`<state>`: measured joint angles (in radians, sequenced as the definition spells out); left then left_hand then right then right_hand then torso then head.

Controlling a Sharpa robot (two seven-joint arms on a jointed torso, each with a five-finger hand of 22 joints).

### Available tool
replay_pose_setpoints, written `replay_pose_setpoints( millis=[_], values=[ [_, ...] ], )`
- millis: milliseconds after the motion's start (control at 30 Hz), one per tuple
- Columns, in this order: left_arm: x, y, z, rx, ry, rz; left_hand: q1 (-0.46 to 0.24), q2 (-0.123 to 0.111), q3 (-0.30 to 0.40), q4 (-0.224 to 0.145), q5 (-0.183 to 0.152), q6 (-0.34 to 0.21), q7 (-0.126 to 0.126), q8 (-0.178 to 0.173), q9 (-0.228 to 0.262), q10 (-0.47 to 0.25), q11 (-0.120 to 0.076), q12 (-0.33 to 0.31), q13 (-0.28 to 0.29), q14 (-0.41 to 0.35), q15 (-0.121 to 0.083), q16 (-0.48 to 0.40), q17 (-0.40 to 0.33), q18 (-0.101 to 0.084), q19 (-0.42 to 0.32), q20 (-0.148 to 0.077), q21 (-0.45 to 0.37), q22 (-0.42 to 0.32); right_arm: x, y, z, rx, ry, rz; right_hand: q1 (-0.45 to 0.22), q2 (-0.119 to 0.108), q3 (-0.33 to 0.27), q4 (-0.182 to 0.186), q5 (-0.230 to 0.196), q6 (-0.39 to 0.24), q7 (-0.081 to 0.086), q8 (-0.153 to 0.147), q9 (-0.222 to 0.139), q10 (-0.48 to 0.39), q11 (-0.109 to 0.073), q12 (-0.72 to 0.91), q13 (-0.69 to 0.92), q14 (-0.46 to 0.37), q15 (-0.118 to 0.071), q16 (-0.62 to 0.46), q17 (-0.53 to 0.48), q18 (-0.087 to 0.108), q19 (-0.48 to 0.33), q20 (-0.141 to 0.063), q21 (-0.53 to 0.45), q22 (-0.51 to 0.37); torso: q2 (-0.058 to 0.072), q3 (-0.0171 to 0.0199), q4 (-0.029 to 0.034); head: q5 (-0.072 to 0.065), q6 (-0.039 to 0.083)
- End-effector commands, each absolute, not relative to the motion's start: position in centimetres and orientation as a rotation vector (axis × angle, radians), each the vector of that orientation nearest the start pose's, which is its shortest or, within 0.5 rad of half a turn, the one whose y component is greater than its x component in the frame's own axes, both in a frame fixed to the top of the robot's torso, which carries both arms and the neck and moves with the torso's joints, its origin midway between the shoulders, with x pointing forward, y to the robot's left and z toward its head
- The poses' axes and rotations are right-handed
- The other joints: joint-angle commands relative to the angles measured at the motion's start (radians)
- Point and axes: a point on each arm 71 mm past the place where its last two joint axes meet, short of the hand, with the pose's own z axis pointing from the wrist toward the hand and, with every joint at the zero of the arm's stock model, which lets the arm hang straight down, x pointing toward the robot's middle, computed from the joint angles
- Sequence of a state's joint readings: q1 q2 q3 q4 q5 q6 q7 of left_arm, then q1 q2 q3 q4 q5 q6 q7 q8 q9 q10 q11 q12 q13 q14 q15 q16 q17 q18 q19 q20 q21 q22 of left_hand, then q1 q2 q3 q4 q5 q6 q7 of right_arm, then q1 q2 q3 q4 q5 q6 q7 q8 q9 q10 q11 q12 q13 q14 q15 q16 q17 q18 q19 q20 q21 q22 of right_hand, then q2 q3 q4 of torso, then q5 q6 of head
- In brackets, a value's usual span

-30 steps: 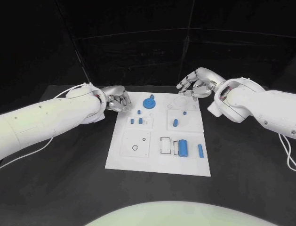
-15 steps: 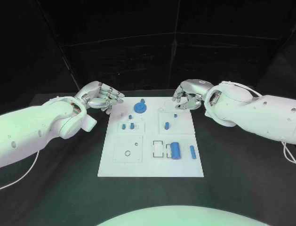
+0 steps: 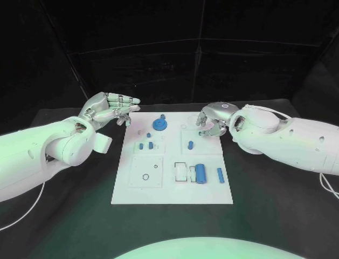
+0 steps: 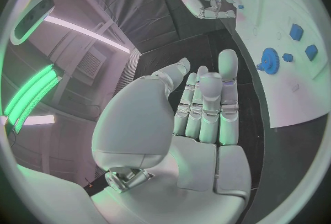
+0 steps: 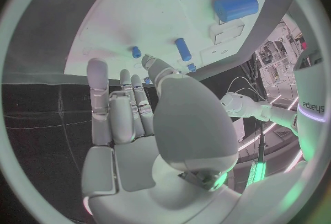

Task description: Assemble the parts on the task board

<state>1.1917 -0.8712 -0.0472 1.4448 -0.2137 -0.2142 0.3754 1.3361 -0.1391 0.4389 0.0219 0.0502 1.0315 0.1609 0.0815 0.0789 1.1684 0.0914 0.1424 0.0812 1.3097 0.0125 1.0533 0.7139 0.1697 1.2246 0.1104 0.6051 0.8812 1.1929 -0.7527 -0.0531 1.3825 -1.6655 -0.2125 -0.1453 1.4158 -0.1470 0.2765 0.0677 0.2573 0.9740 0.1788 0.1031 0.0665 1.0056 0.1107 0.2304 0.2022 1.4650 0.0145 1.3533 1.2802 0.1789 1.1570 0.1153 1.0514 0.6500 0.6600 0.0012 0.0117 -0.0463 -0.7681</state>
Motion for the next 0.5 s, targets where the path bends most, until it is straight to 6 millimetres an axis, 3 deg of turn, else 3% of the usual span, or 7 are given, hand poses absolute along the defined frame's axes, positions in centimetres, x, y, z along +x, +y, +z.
replay_pose_setpoints(
  millis=[33,300,500],
  values=[
    [49.6,23.7,-18.4,-0.948,1.459,-1.535,-0.002,0.004,-0.006,0.000,-0.003,0.001,0.007,-0.001,-0.002,-0.001,0.004,0.002,0.002,-0.009,-0.002,-0.008,-0.004,0.012,-0.010,-0.001,-0.006,-0.002,50.7,-19.2,-20.9,-0.379,1.722,0.428,0.010,0.000,0.008,-0.004,-0.004,0.001,0.004,-0.007,0.002,-0.002,0.002,-0.004,-0.005,0.046,0.008,0.005,0.001,-0.018,0.003,0.007,0.004,0.002,0.001,0.0004,-0.0025,0.002,0.000],
    [49.4,23.5,-18.3,-0.951,1.460,-1.548,-0.006,0.006,-0.016,0.003,-0.003,-0.006,0.016,-0.003,-0.004,-0.007,0.010,0.004,0.003,-0.017,0.002,-0.015,-0.016,0.011,-0.013,0.002,-0.014,-0.007,50.9,-19.0,-21.6,-0.378,1.749,0.443,0.014,0.014,0.030,-0.008,-0.007,0.021,-0.003,-0.006,0.004,0.020,-0.003,-0.007,-0.025,0.049,0.005,0.014,0.011,-0.020,0.010,0.006,0.017,0.019,0.001,0.0018,-0.0019,0.003,-0.003],
    [49.5,23.5,-18.4,-0.953,1.459,-1.548,-0.006,0.007,-0.018,0.004,-0.003,-0.007,0.018,-0.004,-0.005,-0.009,0.011,0.005,0.004,-0.020,0.003,-0.018,-0.020,0.011,-0.014,0.003,-0.016,-0.009,50.9,-18.9,-22.0,-0.380,1.764,0.450,0.030,0.034,0.088,-0.024,-0.042,0.058,-0.012,-0.001,0.007,0.064,-0.012,-0.015,-0.054,0.052,-0.004,0.027,0.024,-0.024,0.022,-0.001,0.043,0.051,0.000,0.0019,-0.0024,0.005,-0.006]
  ],
)
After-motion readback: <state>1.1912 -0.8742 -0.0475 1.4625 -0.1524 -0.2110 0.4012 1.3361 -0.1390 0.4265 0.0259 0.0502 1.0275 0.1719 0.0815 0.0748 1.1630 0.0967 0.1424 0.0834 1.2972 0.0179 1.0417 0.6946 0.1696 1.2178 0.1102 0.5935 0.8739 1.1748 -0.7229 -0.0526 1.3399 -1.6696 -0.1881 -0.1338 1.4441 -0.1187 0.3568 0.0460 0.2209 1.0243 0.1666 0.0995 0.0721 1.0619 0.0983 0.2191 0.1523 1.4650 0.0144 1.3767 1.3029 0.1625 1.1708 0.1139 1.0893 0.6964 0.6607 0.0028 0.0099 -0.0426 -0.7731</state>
